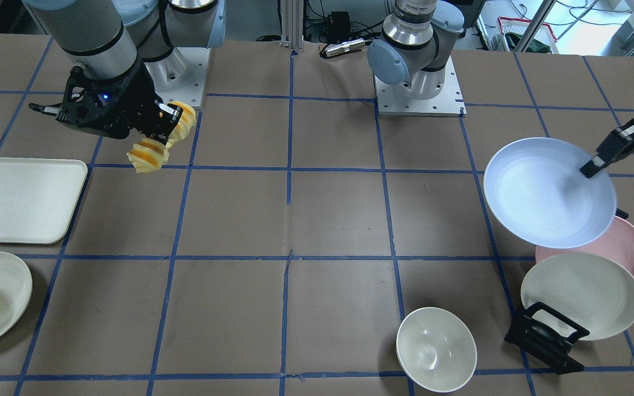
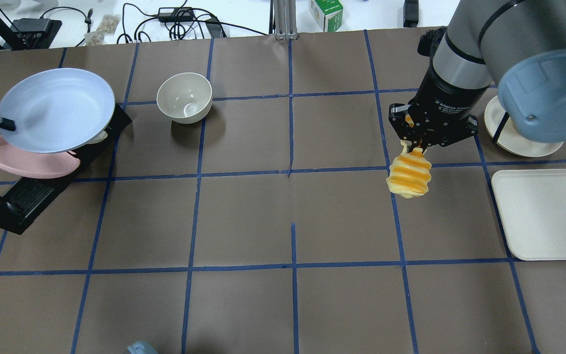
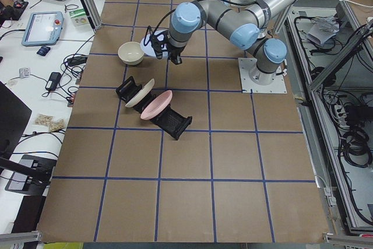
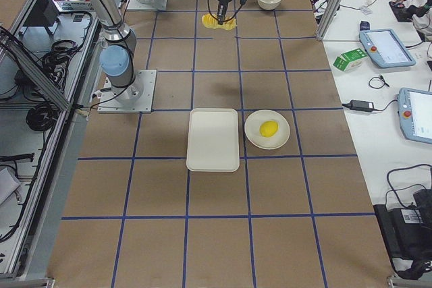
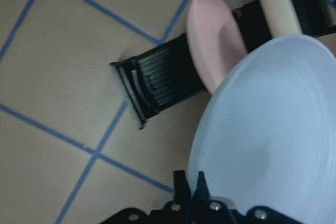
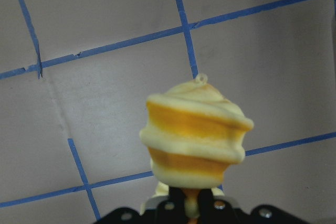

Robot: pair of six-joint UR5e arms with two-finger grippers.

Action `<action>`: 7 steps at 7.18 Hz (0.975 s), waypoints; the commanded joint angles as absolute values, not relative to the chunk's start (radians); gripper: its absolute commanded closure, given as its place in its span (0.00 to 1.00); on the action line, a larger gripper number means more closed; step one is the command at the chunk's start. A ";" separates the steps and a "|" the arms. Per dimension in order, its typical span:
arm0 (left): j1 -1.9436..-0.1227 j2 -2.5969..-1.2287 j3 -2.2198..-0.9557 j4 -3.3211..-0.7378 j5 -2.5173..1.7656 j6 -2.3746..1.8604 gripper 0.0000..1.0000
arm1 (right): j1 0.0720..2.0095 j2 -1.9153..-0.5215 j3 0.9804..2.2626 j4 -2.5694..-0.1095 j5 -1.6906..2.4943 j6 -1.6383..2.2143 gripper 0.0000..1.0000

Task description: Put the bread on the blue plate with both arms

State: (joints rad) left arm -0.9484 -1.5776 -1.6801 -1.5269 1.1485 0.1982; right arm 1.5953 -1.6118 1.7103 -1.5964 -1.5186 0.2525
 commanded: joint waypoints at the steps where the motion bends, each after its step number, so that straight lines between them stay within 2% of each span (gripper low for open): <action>1: -1.253 -1.623 -1.753 -1.379 1.124 0.014 1.00 | 1.598 -1.615 1.721 -1.597 -1.519 0.252 1.00; 2: -1.379 -1.661 -1.808 -1.238 1.117 -0.073 1.00 | 1.598 -1.614 1.720 -1.597 -1.517 0.252 1.00; 4: -1.486 -1.783 -1.915 -0.984 1.060 -0.187 1.00 | 1.604 -1.611 1.723 -1.598 -1.497 0.261 1.00; 7: -1.593 -1.939 -1.922 -0.819 1.054 -0.160 1.00 | 1.626 -1.606 1.720 -1.653 -1.500 0.262 1.00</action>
